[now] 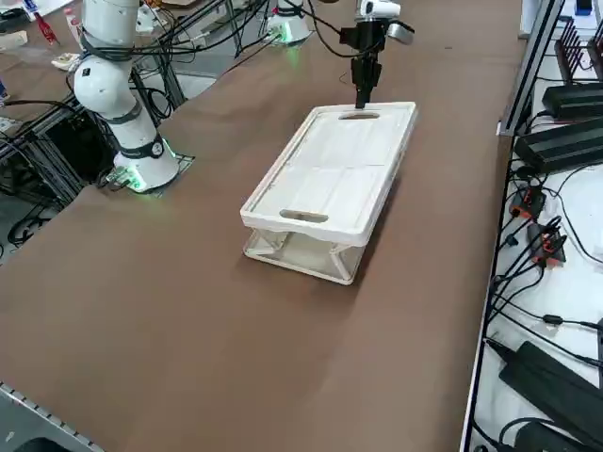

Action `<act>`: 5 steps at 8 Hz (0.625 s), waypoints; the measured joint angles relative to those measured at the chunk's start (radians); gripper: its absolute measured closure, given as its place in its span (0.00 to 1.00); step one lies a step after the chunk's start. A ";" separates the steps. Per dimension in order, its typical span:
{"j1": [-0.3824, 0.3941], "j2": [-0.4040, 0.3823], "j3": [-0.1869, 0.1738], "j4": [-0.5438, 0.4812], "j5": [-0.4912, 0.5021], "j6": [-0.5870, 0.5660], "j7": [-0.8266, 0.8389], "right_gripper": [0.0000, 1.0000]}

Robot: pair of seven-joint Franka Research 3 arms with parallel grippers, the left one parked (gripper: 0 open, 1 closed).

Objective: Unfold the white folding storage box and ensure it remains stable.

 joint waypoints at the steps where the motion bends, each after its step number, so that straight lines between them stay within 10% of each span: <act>1: 0.000 0.002 0.001 0.001 -0.006 0.002 0.014 0.86; 5: 0.001 0.009 0.000 0.018 -0.037 0.004 0.064 0.86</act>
